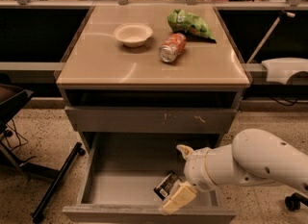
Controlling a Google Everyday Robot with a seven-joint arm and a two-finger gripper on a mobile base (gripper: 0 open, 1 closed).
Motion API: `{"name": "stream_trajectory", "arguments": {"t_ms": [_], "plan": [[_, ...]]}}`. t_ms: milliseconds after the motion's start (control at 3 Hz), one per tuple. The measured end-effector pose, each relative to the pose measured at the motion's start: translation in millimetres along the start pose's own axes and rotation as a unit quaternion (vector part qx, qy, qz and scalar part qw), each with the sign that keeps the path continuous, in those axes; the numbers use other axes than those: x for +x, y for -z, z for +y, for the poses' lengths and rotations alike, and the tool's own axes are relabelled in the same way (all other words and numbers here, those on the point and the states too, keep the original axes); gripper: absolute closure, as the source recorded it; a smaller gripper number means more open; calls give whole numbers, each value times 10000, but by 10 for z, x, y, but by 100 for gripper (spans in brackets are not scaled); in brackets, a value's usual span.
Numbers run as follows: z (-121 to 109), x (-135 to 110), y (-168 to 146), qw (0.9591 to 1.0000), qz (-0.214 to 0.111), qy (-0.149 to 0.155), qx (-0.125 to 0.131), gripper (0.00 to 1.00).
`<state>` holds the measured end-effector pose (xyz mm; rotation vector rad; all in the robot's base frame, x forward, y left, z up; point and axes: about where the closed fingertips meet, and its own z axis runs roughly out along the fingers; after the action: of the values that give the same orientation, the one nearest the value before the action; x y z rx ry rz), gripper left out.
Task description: Pick rxbar chocolate from middle drawer and place on counter
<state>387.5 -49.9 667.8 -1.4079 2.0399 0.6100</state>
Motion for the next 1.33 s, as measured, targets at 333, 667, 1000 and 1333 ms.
{"name": "stream_trajectory", "arguments": {"t_ms": [333, 667, 1000, 1333], "plan": [[-299, 373, -229, 9985, -216, -442, 231, 0], [-678, 673, -359, 9930, -241, -774, 854, 0], [-799, 668, -344, 9907, -268, -774, 1088, 0], [-771, 699, -386, 9903, -242, -777, 1127, 0]]}}
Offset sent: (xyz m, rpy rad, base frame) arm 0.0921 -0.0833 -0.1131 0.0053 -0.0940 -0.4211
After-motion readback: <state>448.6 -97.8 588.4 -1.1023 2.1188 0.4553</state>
